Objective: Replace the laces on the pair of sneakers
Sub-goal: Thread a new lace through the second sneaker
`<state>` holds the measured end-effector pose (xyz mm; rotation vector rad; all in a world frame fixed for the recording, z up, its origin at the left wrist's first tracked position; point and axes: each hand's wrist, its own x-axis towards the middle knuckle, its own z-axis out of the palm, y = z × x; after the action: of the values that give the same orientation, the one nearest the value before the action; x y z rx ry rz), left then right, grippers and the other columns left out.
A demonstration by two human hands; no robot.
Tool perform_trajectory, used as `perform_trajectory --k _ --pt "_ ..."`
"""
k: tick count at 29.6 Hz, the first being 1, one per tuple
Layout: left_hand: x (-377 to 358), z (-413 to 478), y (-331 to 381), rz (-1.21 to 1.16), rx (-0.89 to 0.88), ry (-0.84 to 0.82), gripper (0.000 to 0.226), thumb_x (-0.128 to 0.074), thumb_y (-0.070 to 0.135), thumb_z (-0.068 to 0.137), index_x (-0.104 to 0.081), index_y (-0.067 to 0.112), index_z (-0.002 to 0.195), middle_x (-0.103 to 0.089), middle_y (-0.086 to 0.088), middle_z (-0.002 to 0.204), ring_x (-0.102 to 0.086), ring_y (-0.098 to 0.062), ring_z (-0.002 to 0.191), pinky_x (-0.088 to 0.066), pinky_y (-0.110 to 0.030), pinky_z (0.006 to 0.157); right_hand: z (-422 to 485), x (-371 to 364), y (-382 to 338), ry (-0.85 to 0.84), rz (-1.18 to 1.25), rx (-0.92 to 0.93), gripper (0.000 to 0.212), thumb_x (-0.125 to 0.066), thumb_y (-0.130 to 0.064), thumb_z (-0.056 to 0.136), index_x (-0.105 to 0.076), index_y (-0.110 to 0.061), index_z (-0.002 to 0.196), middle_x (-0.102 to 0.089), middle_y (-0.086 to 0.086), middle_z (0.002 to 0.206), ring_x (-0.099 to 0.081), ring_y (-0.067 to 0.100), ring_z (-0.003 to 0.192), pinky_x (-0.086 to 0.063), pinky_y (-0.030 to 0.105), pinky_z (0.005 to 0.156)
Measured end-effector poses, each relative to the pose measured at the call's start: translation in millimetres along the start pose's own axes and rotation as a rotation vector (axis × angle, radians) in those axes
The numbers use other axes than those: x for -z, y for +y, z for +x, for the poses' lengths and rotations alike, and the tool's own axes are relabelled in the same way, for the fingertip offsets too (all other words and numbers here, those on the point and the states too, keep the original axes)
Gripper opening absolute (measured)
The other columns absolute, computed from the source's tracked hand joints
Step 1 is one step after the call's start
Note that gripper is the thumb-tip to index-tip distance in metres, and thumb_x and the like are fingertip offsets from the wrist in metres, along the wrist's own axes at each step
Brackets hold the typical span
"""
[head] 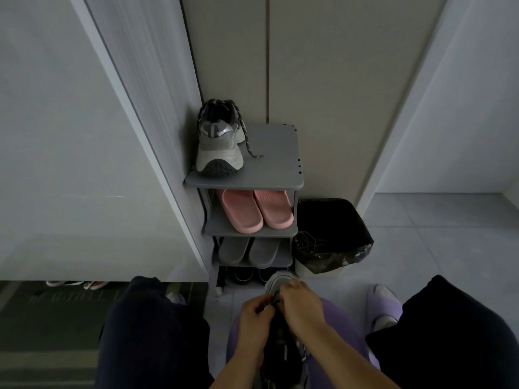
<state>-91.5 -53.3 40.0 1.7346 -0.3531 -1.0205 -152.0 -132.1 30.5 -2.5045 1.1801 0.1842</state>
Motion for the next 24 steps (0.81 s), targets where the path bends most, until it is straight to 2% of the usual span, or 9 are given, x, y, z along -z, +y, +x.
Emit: perform_trajectory --k 2,4,7,11,15,16,18,20,24 --pt "-1 0 -3 -0.012 -0.008 0.038 0.045 -0.042 -0.008 0.084 -0.064 0.027 0.065 -0.066 0.007 0.065 -0.061 -0.013 0.07 -0.05 -0.021 0.066 -1 5 -2 -0.066 -0.004 0.018 0.021 -0.045 -0.022 0.091 -0.059 -0.011 0.102 -0.057 0.009 0.112 -0.055 0.024 0.102 -0.043 0.032 0.078" --pt "-1 1 -7 -0.032 -0.008 0.071 0.045 -0.044 -0.007 0.084 -0.068 0.024 0.063 -0.07 0.001 0.069 -0.063 -0.019 0.073 -0.051 -0.032 0.071 -7 14 8 -0.09 0.125 -0.013 0.012 -0.051 -0.028 0.084 -0.055 -0.02 0.077 -0.056 0.002 0.088 -0.054 0.019 0.082 -0.038 0.027 0.067" --pt "-1 4 -11 -0.069 0.022 0.099 0.036 -0.046 -0.002 0.085 -0.072 0.019 0.07 -0.071 -0.008 0.079 -0.063 -0.022 0.074 -0.05 -0.032 0.07 -22 28 58 -0.08 0.285 -0.197 0.026 -0.055 -0.029 0.084 -0.043 -0.023 0.061 -0.051 -0.003 0.07 -0.051 0.015 0.07 -0.034 0.025 0.056" --pt "-2 7 -15 -0.119 0.094 0.157 0.026 -0.048 -0.001 0.086 -0.069 0.009 0.097 -0.067 -0.009 0.102 -0.062 -0.019 0.089 -0.051 -0.032 0.086 -40 39 137 -0.091 0.294 -0.462 0.023 -0.053 -0.026 0.086 -0.047 -0.019 0.064 -0.057 0.002 0.078 -0.062 0.022 0.089 -0.045 0.028 0.071" --pt "-3 6 -16 -0.147 0.136 0.1 0.026 -0.052 0.0 0.086 -0.064 0.007 0.108 -0.064 -0.011 0.109 -0.062 -0.02 0.092 -0.051 -0.035 0.09 -34 16 113 -0.258 0.187 -0.274 0.018 -0.049 -0.032 0.09 -0.043 -0.025 0.076 -0.055 0.005 0.103 -0.056 0.024 0.105 -0.039 0.028 0.078" --pt "-3 5 -17 -0.168 0.139 0.088 0.025 -0.053 0.0 0.087 -0.063 0.005 0.11 -0.063 -0.011 0.109 -0.062 -0.017 0.089 -0.051 -0.03 0.084 -31 11 99 -0.209 0.178 -0.216 0.012 -0.049 -0.035 0.091 -0.048 -0.023 0.088 -0.053 0.007 0.112 -0.054 0.025 0.108 -0.039 0.028 0.079" --pt "-3 3 -18 -0.18 0.112 0.073 0.026 -0.054 0.0 0.087 -0.061 0.003 0.112 -0.063 -0.012 0.108 -0.06 -0.012 0.084 -0.049 -0.021 0.074 -26 4 74 -0.037 0.265 -0.133 0.027 -0.051 -0.036 0.091 -0.054 -0.017 0.111 -0.049 0.006 0.118 -0.052 0.022 0.109 -0.041 0.028 0.087" --pt "-3 0 -19 -0.16 0.088 0.069 0.026 -0.053 0.0 0.088 -0.061 0.003 0.112 -0.063 -0.012 0.107 -0.061 -0.012 0.083 -0.048 -0.019 0.072 -20 0 53 0.05 0.322 -0.061 0.03 -0.053 -0.034 0.09 -0.055 -0.018 0.115 -0.047 0.002 0.119 -0.049 0.018 0.11 -0.041 0.025 0.089" --pt "-4 -3 -16 -0.127 0.129 0.079 0.029 -0.052 0.002 0.087 -0.063 0.005 0.113 -0.067 -0.011 0.105 -0.064 -0.021 0.092 -0.053 -0.034 0.086 -13 -2 31 0.022 0.276 -0.063 0.028 -0.05 -0.034 0.092 -0.05 -0.014 0.112 -0.05 0.004 0.117 -0.054 0.02 0.104 -0.043 0.028 0.083"
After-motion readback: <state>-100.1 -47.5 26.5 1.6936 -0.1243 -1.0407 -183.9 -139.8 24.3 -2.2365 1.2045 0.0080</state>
